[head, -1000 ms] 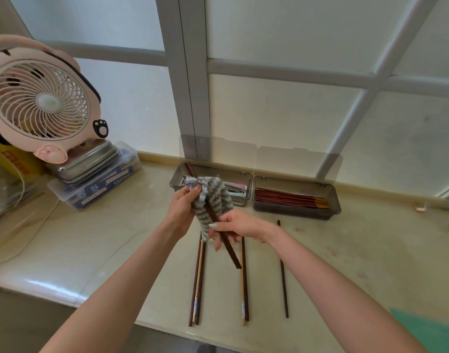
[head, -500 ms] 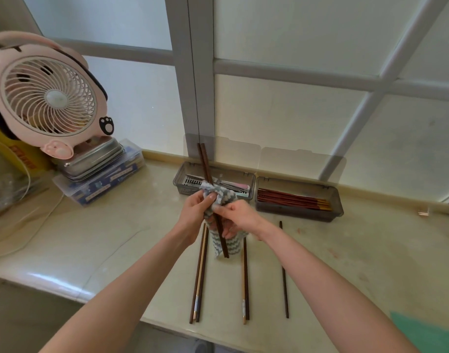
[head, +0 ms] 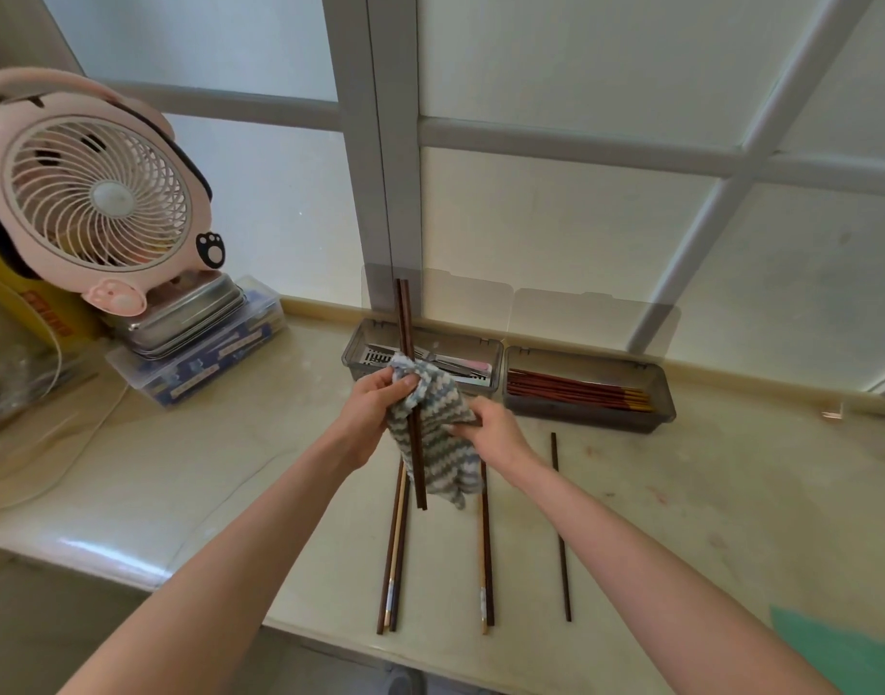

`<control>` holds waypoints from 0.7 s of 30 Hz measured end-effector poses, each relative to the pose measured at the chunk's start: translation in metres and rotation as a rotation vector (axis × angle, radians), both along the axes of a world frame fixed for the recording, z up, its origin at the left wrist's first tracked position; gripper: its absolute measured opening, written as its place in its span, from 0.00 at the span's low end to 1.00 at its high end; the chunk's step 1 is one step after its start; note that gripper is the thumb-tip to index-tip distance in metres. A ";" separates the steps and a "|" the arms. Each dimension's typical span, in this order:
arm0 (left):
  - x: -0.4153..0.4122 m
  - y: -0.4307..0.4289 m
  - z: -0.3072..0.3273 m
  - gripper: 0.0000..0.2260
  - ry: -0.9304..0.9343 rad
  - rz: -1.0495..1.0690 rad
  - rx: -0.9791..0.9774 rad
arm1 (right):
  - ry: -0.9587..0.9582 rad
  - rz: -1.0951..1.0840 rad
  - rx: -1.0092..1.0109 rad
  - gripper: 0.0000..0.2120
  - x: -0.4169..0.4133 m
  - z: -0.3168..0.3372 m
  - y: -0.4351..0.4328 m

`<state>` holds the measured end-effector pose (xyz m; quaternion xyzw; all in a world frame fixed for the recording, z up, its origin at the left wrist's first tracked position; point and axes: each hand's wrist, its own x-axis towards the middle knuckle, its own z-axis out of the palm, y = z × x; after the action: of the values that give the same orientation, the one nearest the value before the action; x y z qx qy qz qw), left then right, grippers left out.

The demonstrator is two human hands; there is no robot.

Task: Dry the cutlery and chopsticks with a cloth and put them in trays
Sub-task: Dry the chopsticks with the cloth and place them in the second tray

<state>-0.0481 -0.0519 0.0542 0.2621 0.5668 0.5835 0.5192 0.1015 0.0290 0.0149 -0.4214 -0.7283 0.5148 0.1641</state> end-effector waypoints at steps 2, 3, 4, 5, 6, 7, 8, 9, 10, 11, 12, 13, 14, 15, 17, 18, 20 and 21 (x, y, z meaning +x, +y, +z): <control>0.000 -0.002 -0.002 0.06 0.009 0.006 -0.020 | -0.017 -0.022 0.078 0.13 0.001 -0.001 0.000; 0.002 -0.003 -0.005 0.07 0.010 0.006 -0.029 | 0.002 -0.004 0.077 0.15 0.001 0.002 -0.001; 0.004 -0.003 -0.007 0.08 0.010 0.009 -0.037 | 0.022 0.027 0.049 0.17 0.000 0.004 -0.004; 0.006 -0.004 -0.009 0.09 0.014 0.021 -0.044 | 0.047 0.063 0.003 0.19 -0.001 0.006 -0.006; 0.008 -0.004 -0.011 0.09 0.020 0.041 -0.052 | 0.081 0.090 -0.053 0.19 -0.001 0.007 -0.008; 0.009 -0.004 -0.012 0.09 0.026 0.068 -0.059 | 0.109 0.110 -0.109 0.19 -0.002 0.007 -0.010; 0.008 -0.004 -0.012 0.09 0.029 0.098 -0.066 | 0.133 0.125 -0.142 0.19 -0.002 0.008 -0.011; 0.007 -0.004 -0.012 0.08 0.028 0.124 -0.071 | 0.143 0.129 -0.147 0.18 -0.003 0.007 -0.012; 0.006 -0.004 -0.012 0.08 0.028 0.141 -0.078 | 0.158 0.127 -0.146 0.17 -0.003 0.006 -0.013; 0.005 -0.004 -0.012 0.08 0.028 0.145 -0.083 | 0.171 0.114 -0.147 0.18 -0.005 0.006 -0.013; 0.005 -0.004 -0.012 0.08 0.028 0.138 -0.087 | 0.182 0.095 -0.161 0.18 -0.006 0.006 -0.015; 0.006 -0.005 -0.012 0.07 0.027 0.125 -0.089 | 0.197 0.077 -0.176 0.19 -0.007 0.008 -0.016; 0.007 -0.006 -0.013 0.06 0.024 0.112 -0.088 | 0.199 0.059 -0.179 0.19 -0.008 0.008 -0.017; 0.008 -0.007 -0.013 0.06 0.016 0.103 -0.083 | 0.193 0.045 -0.162 0.19 -0.008 0.008 -0.016; 0.009 -0.008 -0.014 0.06 0.007 0.096 -0.075 | 0.147 0.049 -0.114 0.15 -0.007 0.005 -0.014; 0.007 -0.009 -0.014 0.06 0.008 0.095 -0.076 | 0.121 0.073 -0.111 0.13 -0.005 0.004 -0.013; 0.004 -0.008 -0.014 0.07 0.014 0.077 -0.082 | 0.072 0.128 -0.174 0.11 -0.002 0.003 -0.012; 0.004 -0.008 -0.014 0.07 0.026 0.059 -0.087 | 0.052 0.155 -0.214 0.10 -0.001 0.004 -0.013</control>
<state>-0.0446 -0.0604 0.0397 0.2298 0.6059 0.5698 0.5053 0.1003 0.0164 0.0184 -0.3654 -0.6952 0.6114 0.0965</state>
